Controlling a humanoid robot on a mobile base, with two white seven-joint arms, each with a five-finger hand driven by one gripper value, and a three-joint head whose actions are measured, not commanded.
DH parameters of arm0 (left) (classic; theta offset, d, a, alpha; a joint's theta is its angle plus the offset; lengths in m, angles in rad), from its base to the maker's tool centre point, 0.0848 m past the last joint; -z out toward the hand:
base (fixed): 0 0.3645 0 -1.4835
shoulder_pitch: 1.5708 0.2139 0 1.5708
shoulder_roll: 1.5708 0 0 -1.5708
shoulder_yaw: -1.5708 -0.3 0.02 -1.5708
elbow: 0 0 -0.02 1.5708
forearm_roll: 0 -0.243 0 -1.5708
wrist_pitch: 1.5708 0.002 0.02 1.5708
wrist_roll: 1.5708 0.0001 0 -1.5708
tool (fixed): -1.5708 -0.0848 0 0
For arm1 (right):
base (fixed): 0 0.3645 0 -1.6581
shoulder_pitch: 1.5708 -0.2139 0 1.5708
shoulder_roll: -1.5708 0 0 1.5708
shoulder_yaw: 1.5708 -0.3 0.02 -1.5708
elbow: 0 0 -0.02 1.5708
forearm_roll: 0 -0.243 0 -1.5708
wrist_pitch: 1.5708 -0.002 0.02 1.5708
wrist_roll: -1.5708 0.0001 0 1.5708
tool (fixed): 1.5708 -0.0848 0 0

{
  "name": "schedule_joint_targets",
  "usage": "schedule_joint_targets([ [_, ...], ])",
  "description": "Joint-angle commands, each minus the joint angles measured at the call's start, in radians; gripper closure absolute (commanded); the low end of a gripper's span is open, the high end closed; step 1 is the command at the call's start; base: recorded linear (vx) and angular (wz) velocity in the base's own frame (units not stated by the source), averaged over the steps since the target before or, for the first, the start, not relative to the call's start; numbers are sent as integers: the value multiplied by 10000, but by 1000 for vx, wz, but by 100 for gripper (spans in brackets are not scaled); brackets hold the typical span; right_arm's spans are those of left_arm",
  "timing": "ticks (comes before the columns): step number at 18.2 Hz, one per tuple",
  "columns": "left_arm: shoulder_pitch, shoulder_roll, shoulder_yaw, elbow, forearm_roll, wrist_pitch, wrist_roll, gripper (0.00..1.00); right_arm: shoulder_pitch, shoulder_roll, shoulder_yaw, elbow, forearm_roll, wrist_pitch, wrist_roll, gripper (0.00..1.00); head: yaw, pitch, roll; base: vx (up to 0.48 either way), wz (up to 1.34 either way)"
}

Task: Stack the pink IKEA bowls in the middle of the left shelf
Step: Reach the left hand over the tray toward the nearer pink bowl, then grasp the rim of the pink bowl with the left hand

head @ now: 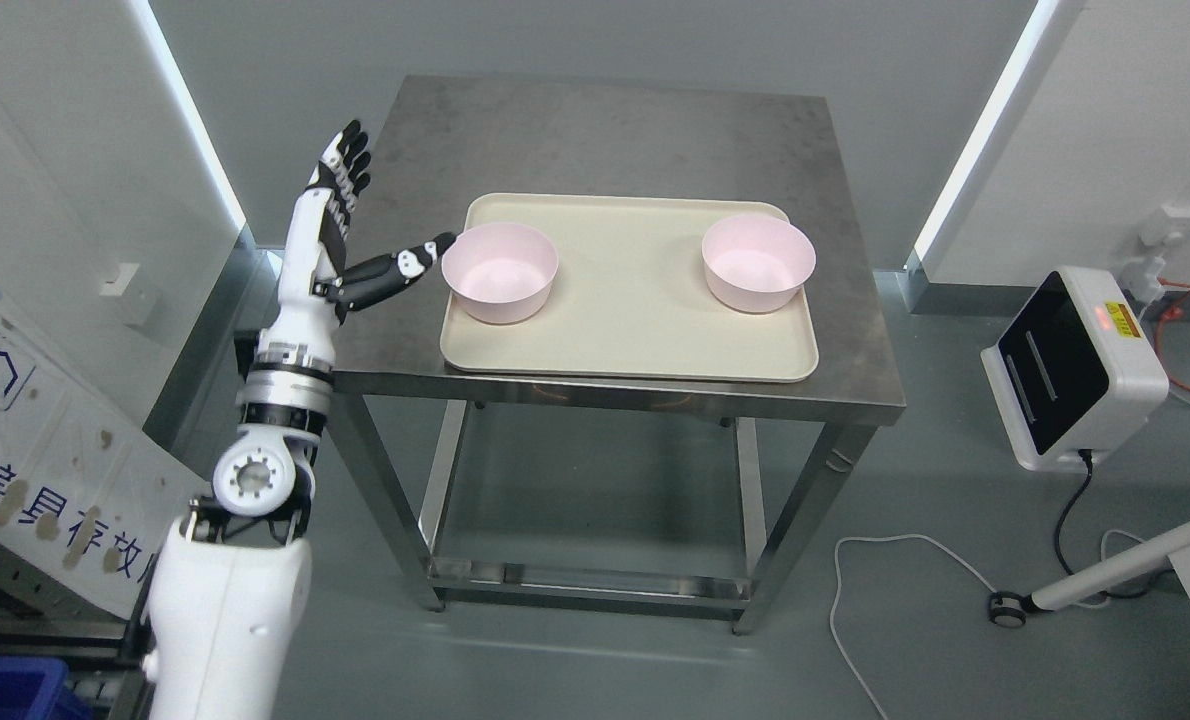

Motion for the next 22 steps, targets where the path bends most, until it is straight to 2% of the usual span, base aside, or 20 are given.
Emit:
schedule_joint_targets([
  [1, -2944, 2241, -1402, 2389, -1108, 273, -2443, 0, 18, -175, -107, -337, 0, -1, 1, 0, 0, 0, 0, 198, -45],
  [3, -2658, 2426, -1402, 2516, -2260, 242, -2569, 0, 19, -175, -107, -337, 0, -1, 1, 0, 0, 0, 0, 160, -39],
  [4, -2276, 2640, -1433, 2455, -2385, 196, -2660, 0, 18, -175, -107, -337, 0, -1, 1, 0, 0, 0, 0, 147, -51],
  [6, -1935, 3527, -2043, 2301, -2417, 165, -3865, 0, 18, -175, -107, -337, 0, -1, 1, 0, 0, 0, 0, 95, -66],
  [8, -2087, 3701, -2139, 2346, -2448, 287, -4440, 0, 18, -175, -107, -337, 0, -1, 1, 0, 0, 0, 0, 68, -38],
  [11, -2302, 3318, -2001, 2362, -2448, 426, -4532, 0, 18, -175, -107, -337, 0, -1, 1, 0, 0, 0, 0, 30, 4],
  [13, -2775, 2707, -2458, 2560, -2600, 563, -4670, 4, 34, -175, -107, -337, 0, -1, 1, 0, 0, 0, 0, 0, 0],
  [15, -3267, 2123, -3133, 2837, -2678, 1525, -5174, 4, 18, -175, -107, -337, 0, -1, 1, 0, 0, 0, 0, 0, 0],
  [17, -3345, 1464, -3304, 2914, -2754, 2050, -5407, 4, 18, -175, -107, -337, 0, -1, 1, 0, 0, 0, 0, -10, 19],
  [20, -3652, 941, -3840, 3909, -3381, 2067, -5407, 4, 18, -175, -107, -337, 0, -1, 1, 0, 0, 0, 0, 0, 0],
  [22, -3790, 847, -3857, 3927, -3475, 2067, -5422, 7, 19, -175, -107, -337, 0, -1, 1, 0, 0, 0, 0, 0, 0],
])
